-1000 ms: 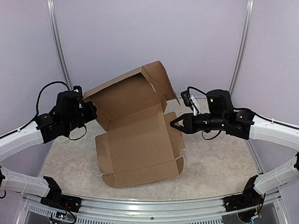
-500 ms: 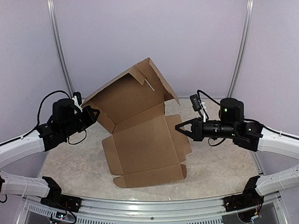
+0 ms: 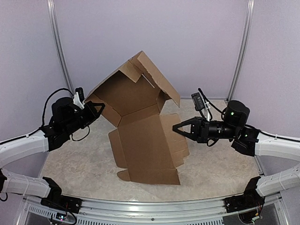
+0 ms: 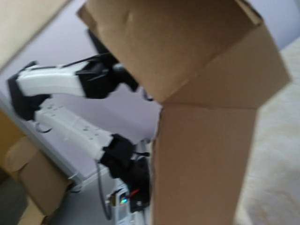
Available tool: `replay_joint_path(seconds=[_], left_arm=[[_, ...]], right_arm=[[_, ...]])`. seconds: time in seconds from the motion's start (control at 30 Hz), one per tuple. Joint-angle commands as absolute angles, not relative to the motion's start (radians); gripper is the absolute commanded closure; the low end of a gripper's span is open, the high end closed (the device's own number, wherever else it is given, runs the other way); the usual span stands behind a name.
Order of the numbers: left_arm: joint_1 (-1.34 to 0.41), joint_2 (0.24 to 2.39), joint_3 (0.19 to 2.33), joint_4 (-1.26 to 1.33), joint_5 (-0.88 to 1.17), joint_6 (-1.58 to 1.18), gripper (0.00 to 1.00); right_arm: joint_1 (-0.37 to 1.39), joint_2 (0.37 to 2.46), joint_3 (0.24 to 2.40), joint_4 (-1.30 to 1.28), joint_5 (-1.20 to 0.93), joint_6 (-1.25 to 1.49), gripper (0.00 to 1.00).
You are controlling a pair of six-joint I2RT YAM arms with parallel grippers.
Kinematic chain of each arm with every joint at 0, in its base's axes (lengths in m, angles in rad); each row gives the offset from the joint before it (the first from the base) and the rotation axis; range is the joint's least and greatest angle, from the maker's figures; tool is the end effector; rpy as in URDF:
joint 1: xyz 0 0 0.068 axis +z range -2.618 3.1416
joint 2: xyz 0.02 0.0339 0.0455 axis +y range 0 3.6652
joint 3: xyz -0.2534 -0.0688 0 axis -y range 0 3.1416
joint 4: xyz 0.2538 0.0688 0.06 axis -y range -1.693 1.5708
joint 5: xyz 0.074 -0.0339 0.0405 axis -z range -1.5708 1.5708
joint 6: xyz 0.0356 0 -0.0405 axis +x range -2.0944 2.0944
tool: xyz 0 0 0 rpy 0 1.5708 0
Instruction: Fold the paper box
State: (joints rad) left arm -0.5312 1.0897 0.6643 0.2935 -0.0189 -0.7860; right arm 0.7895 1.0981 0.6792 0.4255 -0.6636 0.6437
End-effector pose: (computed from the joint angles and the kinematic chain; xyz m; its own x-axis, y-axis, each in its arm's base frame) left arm 0.2308 -0.1348 0.2736 -0.4271 -0.5696 -0.7023 0.2663 0.6630 -0.6996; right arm 0.1696 0.2021 0.2914 -0.5923 0.0742 -0.8023 -0.7971 0.0911 0.5969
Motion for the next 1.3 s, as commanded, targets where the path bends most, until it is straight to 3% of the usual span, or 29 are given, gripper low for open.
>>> replay_joint_path(seconds=[0.0,0.17,0.43,0.6,0.73,0.97,1.27], left_arm=[[-0.563,1.122,0.706,0.387,0.214,-0.848,1.0],[-0.566,1.137,0.718,0.373,0.216,-0.841,1.0],[-0.565,1.127,0.75,0.259,0.16,-0.792,1.0],[-0.565,1.142,0.784,0.186,0.122,-0.756,1.0],[-0.559,1.151,0.804,0.124,0.08,-0.734,1.0],[-0.549,1.15,0.821,0.063,0.041,-0.693,1.0],[-0.548,1.149,0.838,0.021,0.04,-0.643,1.0]], right_arm=[[0.784,1.164,0.664,0.568,-0.711,0.677,1.0],[0.785,1.185,0.691,0.521,-0.706,0.648,1.0],[0.774,1.113,0.747,0.278,-0.631,0.498,0.89],[0.768,1.07,0.799,0.113,-0.572,0.404,0.75],[0.765,1.033,0.865,-0.067,-0.537,0.299,0.55],[0.762,0.965,1.018,-0.392,-0.462,0.099,0.37],[0.761,0.954,1.183,-0.555,-0.41,0.011,0.31]])
